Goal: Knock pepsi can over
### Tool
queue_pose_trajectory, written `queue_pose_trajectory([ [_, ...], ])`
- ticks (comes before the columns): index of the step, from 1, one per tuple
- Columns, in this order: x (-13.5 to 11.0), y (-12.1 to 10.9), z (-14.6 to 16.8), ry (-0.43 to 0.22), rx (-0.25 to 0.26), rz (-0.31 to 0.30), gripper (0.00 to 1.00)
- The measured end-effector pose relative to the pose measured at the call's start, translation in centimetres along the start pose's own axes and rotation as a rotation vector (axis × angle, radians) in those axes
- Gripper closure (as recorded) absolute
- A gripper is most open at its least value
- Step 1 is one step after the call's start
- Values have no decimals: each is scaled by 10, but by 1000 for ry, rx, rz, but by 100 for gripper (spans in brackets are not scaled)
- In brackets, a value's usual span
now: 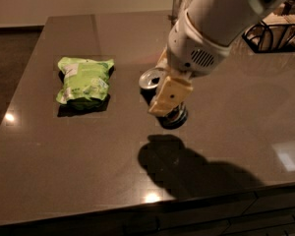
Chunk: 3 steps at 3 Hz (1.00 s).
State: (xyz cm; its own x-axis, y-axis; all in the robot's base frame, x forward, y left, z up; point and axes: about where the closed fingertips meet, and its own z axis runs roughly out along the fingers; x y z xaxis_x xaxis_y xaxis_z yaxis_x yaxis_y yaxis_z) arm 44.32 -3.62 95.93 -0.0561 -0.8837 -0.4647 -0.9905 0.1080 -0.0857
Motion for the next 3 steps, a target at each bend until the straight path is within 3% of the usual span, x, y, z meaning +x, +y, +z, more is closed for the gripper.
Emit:
queue_pose_trajectory([
  [1, 33, -21, -12, 160, 43, -3, 100],
  [2, 60, -31, -7, 279, 48, -15, 100],
  [3, 77, -33, 7, 358, 34, -24, 82],
])
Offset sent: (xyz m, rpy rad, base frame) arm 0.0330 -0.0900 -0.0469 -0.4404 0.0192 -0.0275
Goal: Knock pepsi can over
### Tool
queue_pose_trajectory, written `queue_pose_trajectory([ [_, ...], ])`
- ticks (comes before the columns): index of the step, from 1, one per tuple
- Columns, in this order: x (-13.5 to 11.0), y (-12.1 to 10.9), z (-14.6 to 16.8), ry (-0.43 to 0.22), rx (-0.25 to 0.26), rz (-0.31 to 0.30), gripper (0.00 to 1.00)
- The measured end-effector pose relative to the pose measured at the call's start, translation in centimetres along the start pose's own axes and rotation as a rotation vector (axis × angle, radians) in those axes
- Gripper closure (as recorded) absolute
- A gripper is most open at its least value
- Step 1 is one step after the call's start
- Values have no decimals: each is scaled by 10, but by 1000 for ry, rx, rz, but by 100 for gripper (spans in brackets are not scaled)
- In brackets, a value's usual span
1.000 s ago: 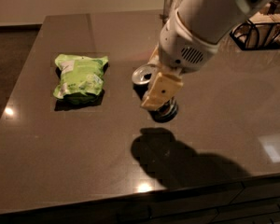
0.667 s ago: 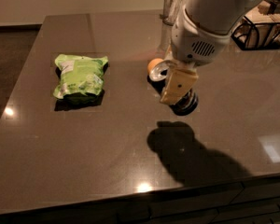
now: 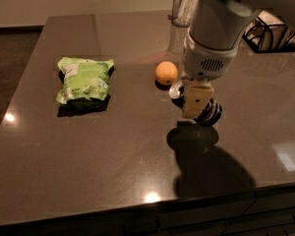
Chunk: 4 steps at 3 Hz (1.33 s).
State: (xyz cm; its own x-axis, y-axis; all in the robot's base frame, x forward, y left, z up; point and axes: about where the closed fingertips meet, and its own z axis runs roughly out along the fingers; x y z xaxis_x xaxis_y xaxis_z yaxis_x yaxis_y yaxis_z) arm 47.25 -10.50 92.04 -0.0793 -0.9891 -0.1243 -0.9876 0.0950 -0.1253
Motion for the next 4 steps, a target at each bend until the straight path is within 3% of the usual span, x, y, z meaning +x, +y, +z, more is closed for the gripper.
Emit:
queue_pose_trajectory([
  [1, 5, 1, 21, 53, -27, -13, 58],
  [3, 8, -1, 40, 83, -51, -11, 12],
  [4, 7, -2, 40, 80, -45, -11, 0],
])
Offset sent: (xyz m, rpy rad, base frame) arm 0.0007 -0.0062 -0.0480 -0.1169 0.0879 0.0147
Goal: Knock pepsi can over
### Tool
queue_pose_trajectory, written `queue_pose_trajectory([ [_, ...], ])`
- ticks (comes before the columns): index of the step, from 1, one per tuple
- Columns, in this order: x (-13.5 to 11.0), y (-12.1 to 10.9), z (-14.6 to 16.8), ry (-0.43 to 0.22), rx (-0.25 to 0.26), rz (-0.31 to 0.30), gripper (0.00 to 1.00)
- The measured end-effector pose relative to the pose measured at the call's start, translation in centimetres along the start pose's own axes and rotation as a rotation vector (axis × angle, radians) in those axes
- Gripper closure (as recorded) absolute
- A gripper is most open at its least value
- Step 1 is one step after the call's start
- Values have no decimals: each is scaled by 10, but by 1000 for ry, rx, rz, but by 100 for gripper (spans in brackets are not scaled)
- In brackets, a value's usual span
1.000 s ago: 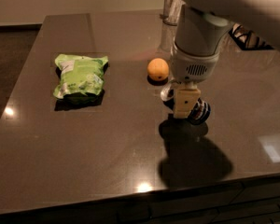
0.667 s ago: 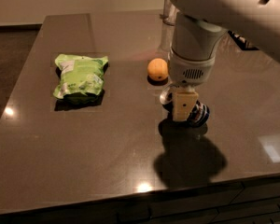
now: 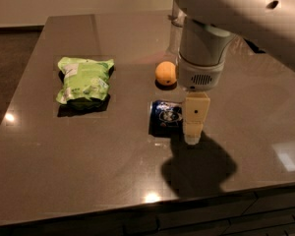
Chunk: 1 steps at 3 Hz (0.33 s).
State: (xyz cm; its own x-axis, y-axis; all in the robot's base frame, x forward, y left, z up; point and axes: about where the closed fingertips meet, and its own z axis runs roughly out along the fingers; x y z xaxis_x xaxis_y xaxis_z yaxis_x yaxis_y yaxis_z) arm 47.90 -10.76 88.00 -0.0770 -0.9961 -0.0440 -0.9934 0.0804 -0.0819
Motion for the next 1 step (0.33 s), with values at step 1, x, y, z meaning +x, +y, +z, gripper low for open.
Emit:
queue_pose_trajectory([
  [1, 0, 0, 0, 0, 0, 0, 0],
])
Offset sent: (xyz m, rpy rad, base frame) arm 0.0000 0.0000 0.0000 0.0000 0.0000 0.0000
